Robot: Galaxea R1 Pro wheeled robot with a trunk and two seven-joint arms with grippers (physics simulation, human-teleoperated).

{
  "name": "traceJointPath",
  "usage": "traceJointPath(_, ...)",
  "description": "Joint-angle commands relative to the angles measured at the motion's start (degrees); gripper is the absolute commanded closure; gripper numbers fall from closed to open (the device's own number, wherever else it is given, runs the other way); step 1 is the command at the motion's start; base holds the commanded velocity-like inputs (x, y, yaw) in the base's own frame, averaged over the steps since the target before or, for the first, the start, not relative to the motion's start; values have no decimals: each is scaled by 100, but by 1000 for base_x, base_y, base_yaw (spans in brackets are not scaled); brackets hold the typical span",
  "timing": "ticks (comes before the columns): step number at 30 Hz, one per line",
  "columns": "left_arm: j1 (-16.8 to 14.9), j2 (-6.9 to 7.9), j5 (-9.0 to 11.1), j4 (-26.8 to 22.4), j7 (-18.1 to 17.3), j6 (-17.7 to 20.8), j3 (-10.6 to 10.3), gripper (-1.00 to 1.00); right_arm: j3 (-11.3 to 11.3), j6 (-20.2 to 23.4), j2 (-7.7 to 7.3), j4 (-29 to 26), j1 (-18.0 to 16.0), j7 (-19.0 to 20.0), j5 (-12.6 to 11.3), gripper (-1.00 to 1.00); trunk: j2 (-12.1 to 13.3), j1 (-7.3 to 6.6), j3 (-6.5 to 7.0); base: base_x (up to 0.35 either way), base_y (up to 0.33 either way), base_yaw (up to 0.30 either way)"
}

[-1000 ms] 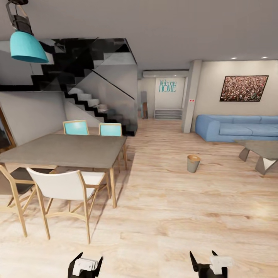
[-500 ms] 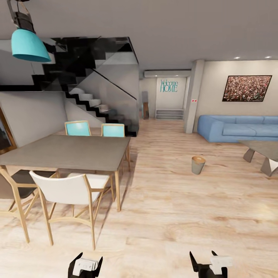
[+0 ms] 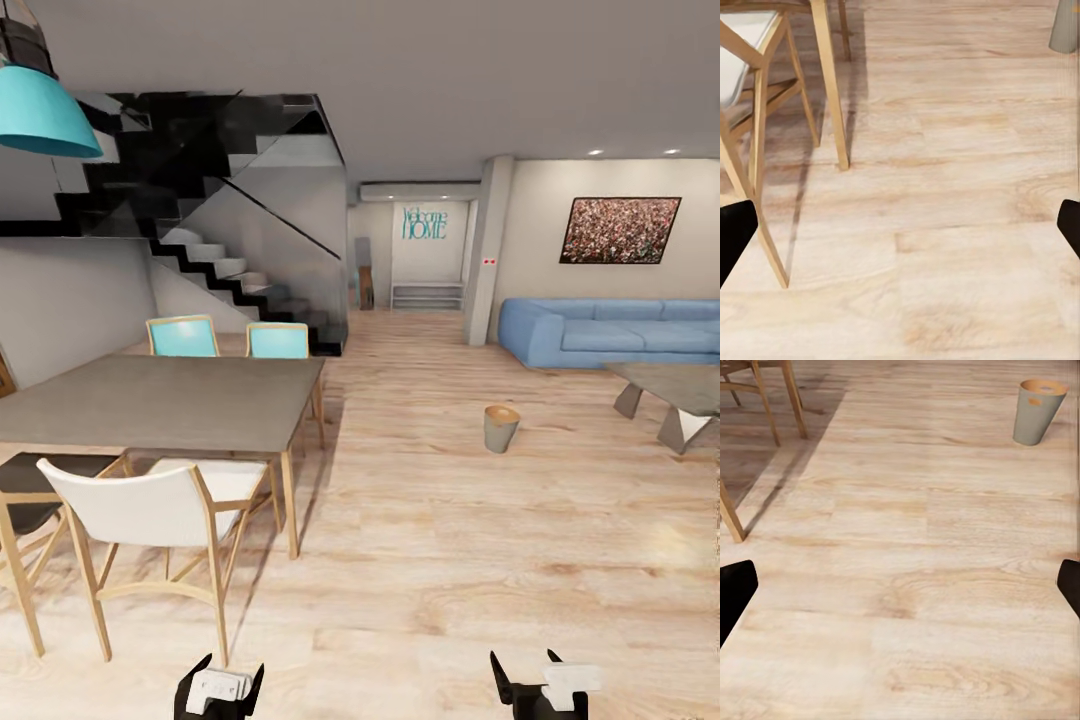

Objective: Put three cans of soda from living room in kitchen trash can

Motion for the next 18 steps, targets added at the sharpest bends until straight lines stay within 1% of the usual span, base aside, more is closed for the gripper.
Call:
traceJointPath(1, 0, 0, -1, 1, -3, 2, -1, -100, 0, 7, 0, 0, 0, -3, -1, -100, 0, 0, 4, 197, 188, -209)
traceJointPath(11, 0, 0, -10, 13, -7, 6, -15, -100, -8, 5, 9, 0, 0, -1, -5, -100, 0, 0, 44, 221, 231, -219)
traceJointPath(15, 0, 0, -10, 92, -7, 4, -25, -100, -17, -5, 8, 0, 0, 5, -3, -100, 0, 0, 53, 243, 140, -110)
traceJointPath(18, 0, 0, -7, 142, -7, 5, -33, -100, -24, -9, 7, 0, 0, 5, -3, -100, 0, 0, 56, 248, 36, -50)
